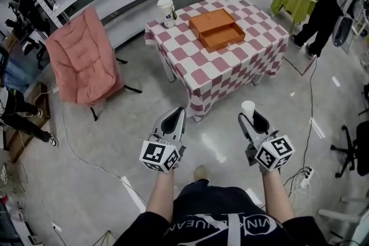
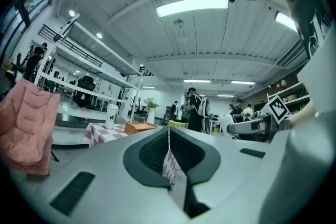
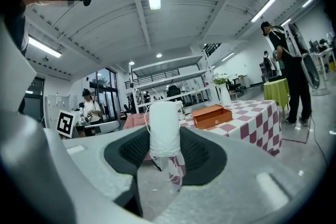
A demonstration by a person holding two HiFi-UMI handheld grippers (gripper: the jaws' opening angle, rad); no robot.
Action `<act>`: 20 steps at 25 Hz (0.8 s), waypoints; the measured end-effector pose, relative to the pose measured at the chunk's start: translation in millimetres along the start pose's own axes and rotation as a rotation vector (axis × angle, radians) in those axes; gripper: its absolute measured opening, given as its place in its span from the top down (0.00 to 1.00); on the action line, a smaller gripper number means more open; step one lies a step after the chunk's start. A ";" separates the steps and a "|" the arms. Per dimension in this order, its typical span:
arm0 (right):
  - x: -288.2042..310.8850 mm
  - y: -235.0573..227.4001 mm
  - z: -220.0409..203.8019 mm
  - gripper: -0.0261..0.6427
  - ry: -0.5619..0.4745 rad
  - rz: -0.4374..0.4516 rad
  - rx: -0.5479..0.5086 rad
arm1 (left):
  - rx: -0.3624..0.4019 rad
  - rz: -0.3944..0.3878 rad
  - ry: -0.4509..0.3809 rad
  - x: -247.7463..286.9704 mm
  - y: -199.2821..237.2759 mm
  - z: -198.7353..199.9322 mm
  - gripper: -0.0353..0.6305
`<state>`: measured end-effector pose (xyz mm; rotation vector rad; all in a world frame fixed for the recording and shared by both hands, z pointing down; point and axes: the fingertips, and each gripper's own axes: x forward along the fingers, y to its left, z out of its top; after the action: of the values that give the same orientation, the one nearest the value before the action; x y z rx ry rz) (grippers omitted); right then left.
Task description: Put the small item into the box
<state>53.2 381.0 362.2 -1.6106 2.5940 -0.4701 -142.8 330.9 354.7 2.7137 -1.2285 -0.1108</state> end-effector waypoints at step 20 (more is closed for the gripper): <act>55.3 -23.6 -2.2 0.69 0.013 -0.037 0.072 | -0.051 0.002 0.029 32.1 50.4 -14.6 0.93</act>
<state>48.0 323.0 377.3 -1.6404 2.5293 -0.5713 -157.0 275.8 377.8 2.6612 -1.2041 -0.1009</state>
